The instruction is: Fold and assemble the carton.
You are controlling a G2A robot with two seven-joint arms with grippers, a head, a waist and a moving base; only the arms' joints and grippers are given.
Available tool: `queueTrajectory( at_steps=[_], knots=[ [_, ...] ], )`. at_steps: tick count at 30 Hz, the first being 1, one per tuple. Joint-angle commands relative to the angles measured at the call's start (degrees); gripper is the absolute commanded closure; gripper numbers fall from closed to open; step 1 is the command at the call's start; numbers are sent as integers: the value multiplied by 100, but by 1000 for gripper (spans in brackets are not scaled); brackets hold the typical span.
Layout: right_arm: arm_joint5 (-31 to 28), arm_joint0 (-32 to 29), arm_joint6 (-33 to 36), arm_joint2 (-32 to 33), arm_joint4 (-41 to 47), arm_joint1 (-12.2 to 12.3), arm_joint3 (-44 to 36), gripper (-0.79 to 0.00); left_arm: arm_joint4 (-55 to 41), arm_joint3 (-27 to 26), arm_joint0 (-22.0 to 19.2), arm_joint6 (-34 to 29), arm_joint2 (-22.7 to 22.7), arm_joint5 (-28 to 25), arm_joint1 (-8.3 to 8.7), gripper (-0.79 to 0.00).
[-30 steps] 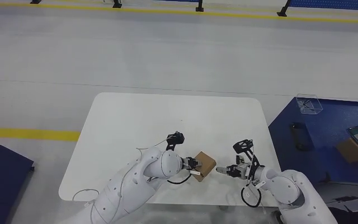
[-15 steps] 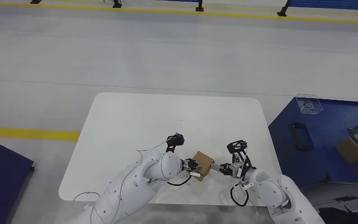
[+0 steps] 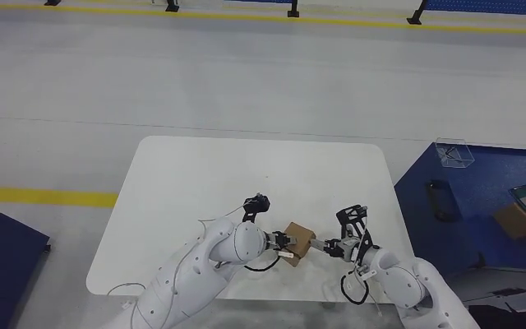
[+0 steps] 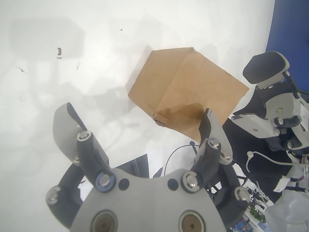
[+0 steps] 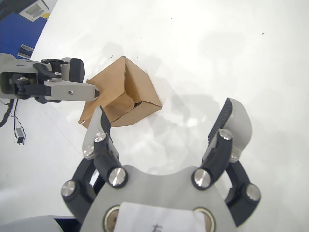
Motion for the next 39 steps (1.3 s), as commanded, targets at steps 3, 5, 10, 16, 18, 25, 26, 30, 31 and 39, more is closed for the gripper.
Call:
queueTrajectory(
  at_steps=[3,5,10,16,18,25,26,30,31,39],
  knots=[
    [42,-63,-43,73,-155,9,-46,-785,61,-23,-12,-44,-21,11,-9,-785],
    [119,-56,-87,31,-269,3,-53,-785,70,-37,-9,-53,-32,18,-16,-785],
    [389,26,-247,-131,-501,-33,-16,-785,86,-23,4,-67,-52,-6,-36,-785],
    [556,162,-331,-296,-612,-75,100,-785,93,28,0,-98,-60,-15,-67,-785],
    [571,205,-346,-327,-617,-86,132,-785,95,51,-8,-99,-65,-24,-80,-785],
    [585,292,-368,-429,-642,-120,204,-785,84,126,-34,-110,-59,-66,-128,-785],
    [593,306,-378,-450,-650,-126,212,-785,77,141,-37,-121,-59,-64,-135,-785],
    [576,390,-364,-543,-613,-152,281,-785,74,179,-46,-123,-59,-83,-161,-785],
    [571,434,-364,-561,-584,-160,327,-785,76,189,-47,-121,-61,-89,-166,-785],
    [604,611,-351,-657,-550,-203,498,-785,79,174,-9,-110,-157,-62,-182,-785]
  ],
)
